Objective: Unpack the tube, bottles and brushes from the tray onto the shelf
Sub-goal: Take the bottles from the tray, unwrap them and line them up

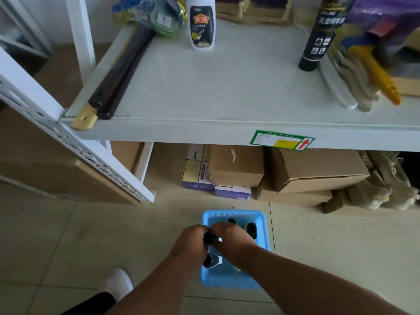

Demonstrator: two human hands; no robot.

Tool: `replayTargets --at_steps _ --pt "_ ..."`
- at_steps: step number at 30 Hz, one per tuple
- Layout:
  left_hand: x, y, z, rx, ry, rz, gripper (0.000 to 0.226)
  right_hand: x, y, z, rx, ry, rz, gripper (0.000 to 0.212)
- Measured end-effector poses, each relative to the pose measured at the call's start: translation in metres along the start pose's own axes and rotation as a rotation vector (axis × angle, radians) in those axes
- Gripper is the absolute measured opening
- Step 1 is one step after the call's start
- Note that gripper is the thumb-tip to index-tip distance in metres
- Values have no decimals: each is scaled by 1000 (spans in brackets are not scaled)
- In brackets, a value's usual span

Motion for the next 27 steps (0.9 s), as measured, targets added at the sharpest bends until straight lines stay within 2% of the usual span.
replayTargets --at_steps 6,13,19,21,23,25,27 --pt "26 41 -1 44 -69 -46 21 -20 35 7 142 76 -13 17" --pt "97 114 35 110 -237 -75 29 -65 115 47 324 207 -1 26" --pt "163 197 97 31 -268 -146 9 -118 188 104 320 284 -47 37" --pt "184 222 122 6 -290 -154 13 -137 212 126 305 304 -61 40" --pt "202 246 147 -7 -315 -146 17 -155 236 149 322 324 -57 34" --pt "224 269 169 9 -370 -155 19 -175 259 172 339 372 -66 28" --pt "246 292 186 53 -438 -151 18 -194 282 193 376 431 -69 30"
Point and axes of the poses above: each hand's wrist, its own z-axis away from the middle knuckle, its own y-axis out of the back of the hand, x = y × z, the point moved 6 cm from there along -z, towards the middle knuckle, and after that the axes turned 7 degrees about -x, right-handed, at the moved point
